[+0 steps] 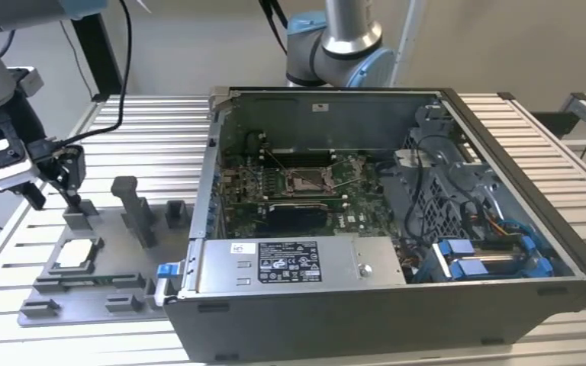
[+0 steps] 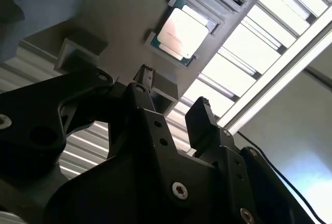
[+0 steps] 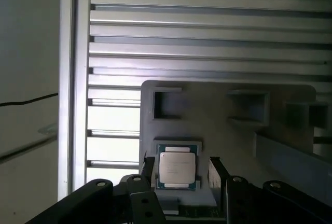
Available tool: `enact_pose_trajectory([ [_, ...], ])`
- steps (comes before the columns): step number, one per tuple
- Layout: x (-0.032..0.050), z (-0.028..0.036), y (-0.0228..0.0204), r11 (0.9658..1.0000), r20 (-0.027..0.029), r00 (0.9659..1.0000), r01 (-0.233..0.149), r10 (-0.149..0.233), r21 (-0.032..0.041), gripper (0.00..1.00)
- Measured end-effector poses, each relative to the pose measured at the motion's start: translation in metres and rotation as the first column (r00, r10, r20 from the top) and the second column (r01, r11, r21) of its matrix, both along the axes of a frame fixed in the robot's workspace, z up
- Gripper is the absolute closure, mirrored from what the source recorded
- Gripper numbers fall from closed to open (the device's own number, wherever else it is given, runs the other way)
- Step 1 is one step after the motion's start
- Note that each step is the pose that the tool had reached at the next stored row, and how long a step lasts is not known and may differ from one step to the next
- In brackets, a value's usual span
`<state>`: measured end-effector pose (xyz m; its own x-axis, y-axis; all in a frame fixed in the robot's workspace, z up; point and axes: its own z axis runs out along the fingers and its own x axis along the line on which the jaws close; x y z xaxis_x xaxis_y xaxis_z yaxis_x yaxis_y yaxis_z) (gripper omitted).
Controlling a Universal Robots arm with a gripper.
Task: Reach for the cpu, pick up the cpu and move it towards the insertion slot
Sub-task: 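Pick up the cpu and move it towards the insertion slot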
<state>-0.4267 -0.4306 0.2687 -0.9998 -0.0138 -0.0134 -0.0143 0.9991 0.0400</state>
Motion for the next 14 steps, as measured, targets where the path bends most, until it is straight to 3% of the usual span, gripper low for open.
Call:
enact_pose_trajectory([
  [4,0.0000,-0.0072,-0.0028,1.0000,-0.0002,1.0000,0.000,0.000,0.0000,1.00],
  [5,0.0001,-0.0091,-0.0034,1.0000,0.0002,1.0000,0.000,0.000,0.0003,0.00],
  [10,0.0000,-0.0163,-0.0050,1.0000,-0.0041,1.0000,0.000,0.000,0.0003,0.00],
  [14,0.0005,-0.0237,-0.0108,1.0000,-0.0042,1.0000,0.000,0.000,0.0007,0.00],
])
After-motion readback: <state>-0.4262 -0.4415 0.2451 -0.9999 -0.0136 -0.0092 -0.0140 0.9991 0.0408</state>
